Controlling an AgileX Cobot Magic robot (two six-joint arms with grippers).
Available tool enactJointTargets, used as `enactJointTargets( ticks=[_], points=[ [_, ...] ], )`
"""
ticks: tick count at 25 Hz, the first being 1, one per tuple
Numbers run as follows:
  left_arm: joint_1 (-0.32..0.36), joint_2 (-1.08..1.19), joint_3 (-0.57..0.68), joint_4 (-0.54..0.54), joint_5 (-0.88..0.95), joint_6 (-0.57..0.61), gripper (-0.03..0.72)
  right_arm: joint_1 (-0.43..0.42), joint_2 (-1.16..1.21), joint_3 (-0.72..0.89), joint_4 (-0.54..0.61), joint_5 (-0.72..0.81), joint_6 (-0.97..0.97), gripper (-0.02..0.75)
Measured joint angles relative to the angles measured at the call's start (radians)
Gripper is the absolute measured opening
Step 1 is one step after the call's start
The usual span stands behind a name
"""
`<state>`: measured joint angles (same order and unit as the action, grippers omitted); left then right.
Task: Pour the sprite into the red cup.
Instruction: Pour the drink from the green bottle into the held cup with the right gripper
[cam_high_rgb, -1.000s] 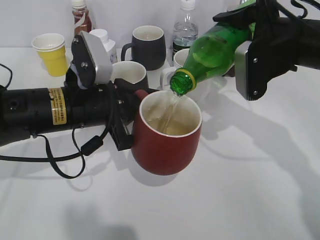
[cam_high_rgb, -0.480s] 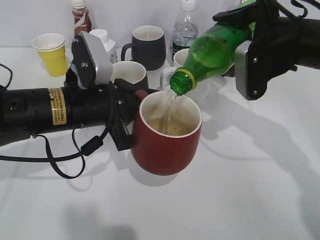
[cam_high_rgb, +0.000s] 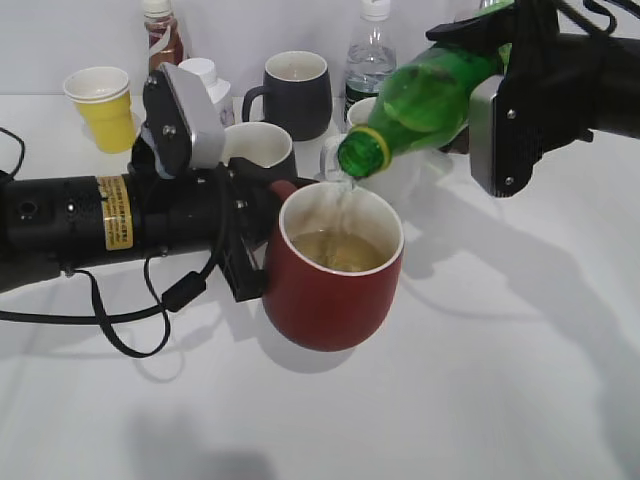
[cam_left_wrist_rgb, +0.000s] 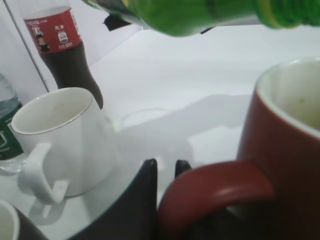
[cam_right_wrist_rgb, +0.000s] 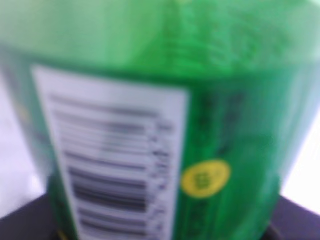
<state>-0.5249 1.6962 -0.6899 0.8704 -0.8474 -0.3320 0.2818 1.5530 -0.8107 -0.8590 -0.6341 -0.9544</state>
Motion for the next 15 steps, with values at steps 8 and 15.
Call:
enactJointTargets(
  ticks=[8, 15],
  points=[
    [0.0, 0.0, 0.0, -0.027, -0.009, 0.0, 0.078, 0.0, 0.0, 0.0, -0.002, 0.0, 0.24, 0.405],
    [0.0, -0.021, 0.005, -0.103, -0.009, 0.001, 0.078, 0.0, 0.0, 0.0, 0.0, -0.041, 0.652, 0.405]
  ],
)
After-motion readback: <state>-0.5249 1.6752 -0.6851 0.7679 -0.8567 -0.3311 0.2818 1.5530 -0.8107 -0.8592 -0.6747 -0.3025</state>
